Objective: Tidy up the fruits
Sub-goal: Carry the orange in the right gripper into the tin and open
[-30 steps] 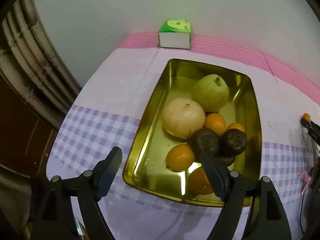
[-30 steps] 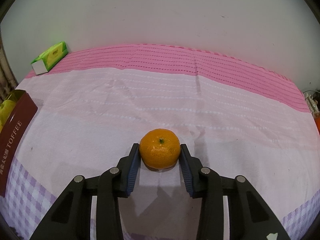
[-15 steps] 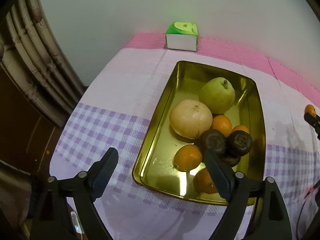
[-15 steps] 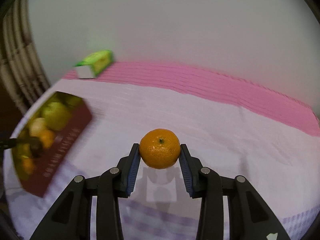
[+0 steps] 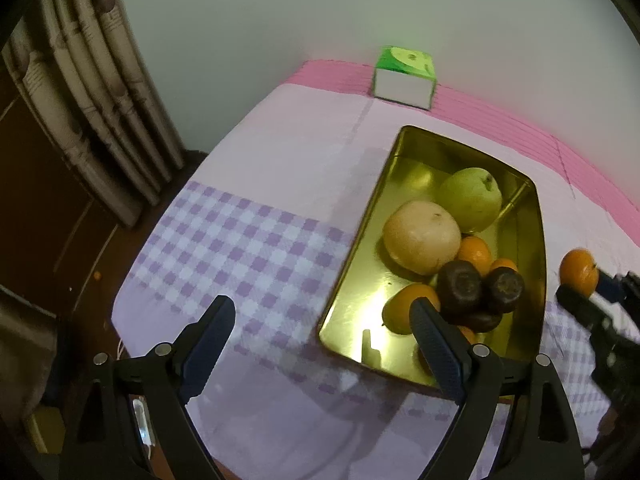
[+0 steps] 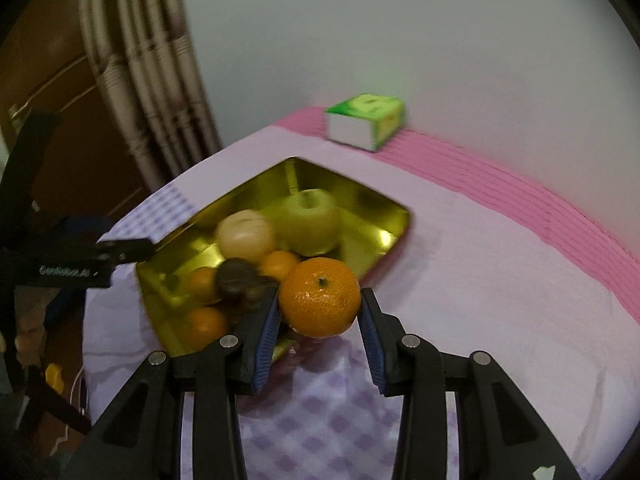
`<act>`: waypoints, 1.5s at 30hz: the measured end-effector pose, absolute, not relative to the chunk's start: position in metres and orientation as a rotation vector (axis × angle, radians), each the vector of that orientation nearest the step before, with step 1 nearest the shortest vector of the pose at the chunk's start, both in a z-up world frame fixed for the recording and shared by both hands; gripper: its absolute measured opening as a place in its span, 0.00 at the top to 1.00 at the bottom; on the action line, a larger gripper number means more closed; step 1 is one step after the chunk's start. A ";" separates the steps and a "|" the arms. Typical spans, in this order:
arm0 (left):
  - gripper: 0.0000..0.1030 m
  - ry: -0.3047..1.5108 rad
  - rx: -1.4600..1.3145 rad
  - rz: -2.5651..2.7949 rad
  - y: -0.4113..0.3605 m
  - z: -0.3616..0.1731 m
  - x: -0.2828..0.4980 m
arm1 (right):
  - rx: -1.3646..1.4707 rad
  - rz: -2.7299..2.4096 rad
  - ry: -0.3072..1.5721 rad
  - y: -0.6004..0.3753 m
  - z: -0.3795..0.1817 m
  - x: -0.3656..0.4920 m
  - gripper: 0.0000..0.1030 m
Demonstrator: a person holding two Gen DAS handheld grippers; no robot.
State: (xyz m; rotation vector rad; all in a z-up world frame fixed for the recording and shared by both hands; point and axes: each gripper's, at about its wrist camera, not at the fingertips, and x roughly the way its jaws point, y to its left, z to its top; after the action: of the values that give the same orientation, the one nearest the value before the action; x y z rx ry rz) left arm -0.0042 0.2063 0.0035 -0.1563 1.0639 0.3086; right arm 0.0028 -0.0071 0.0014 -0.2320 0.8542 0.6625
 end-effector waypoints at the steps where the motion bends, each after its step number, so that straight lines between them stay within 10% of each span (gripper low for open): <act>1: 0.14 1.065 -0.161 0.313 0.208 0.003 -0.005 | -0.241 0.677 0.860 -0.001 -0.001 0.000 0.65; 45: 0.14 1.061 -0.088 0.287 0.198 0.006 -0.013 | -0.307 0.583 0.953 0.044 -0.043 0.015 0.67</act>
State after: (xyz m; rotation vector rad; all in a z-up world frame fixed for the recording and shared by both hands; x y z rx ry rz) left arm -0.0131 0.1981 0.0059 -0.0882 1.0606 0.2869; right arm 0.0152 0.0438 -0.0426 -0.3075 0.9527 0.5833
